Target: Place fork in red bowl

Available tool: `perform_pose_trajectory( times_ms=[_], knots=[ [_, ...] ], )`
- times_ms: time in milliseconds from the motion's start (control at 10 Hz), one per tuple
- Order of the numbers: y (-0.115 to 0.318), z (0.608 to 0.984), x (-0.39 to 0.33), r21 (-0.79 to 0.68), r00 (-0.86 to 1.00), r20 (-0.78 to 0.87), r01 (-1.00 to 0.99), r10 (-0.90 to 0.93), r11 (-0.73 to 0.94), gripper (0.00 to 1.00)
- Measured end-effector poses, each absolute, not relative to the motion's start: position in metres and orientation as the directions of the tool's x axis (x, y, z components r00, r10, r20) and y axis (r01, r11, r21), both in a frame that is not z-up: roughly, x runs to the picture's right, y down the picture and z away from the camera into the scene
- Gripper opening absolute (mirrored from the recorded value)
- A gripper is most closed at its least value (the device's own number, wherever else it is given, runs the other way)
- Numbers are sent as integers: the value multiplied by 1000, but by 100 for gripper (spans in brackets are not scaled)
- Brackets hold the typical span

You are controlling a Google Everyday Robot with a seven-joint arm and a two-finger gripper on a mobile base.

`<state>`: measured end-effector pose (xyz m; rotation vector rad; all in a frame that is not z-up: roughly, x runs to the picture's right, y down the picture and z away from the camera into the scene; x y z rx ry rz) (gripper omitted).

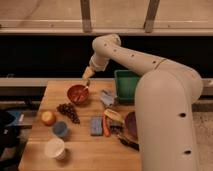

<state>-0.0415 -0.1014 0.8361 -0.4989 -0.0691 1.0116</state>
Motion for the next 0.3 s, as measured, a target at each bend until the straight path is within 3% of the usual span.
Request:
perform_pose_trajectory(
  times_ms=[300],
  knots=[
    [-104, 831, -40, -417, 540, -169, -798, 825, 436, 80]
  ],
)
